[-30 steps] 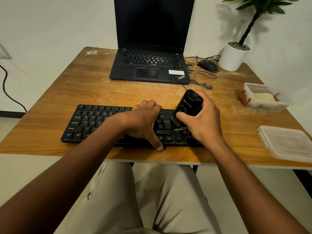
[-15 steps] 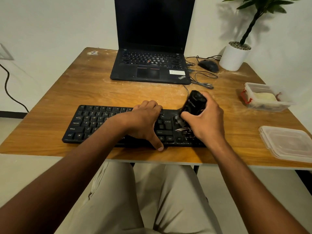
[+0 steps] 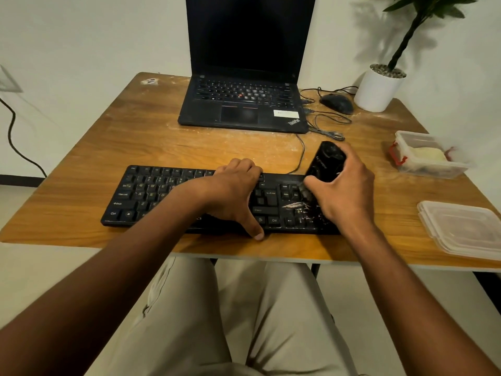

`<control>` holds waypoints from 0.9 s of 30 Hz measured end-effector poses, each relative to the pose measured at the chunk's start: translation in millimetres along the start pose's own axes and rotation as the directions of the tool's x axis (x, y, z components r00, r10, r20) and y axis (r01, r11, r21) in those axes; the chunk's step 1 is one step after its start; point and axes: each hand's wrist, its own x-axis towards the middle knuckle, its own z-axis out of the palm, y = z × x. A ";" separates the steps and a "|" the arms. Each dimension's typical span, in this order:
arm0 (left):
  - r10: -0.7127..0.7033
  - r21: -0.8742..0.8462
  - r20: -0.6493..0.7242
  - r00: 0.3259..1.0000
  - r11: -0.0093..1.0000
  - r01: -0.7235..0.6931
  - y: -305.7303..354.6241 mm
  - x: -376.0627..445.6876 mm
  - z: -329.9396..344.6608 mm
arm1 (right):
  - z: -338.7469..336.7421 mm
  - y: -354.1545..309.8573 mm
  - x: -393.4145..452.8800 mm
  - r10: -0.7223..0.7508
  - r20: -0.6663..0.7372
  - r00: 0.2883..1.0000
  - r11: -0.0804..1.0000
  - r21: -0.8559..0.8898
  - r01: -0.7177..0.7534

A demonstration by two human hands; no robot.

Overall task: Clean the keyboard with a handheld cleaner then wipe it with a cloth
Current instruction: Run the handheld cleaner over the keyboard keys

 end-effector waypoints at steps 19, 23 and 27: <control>0.004 0.016 -0.010 1.000 1.000 -0.004 0.2 -0.3 1.3 | -15.9 -7.7 10.6 -0.219 0.357 0.908 0.973 0.150 0.176; 0.001 0.019 -0.007 1.000 1.000 0.000 0.2 1.7 1.6 | -8.1 -2.2 23.4 -0.222 0.400 0.889 0.975 0.110 0.193; 0.002 0.003 -0.006 1.000 1.000 -0.002 0.6 1.8 0.7 | -7.2 -1.8 37.1 -0.236 0.353 0.905 0.969 0.159 0.190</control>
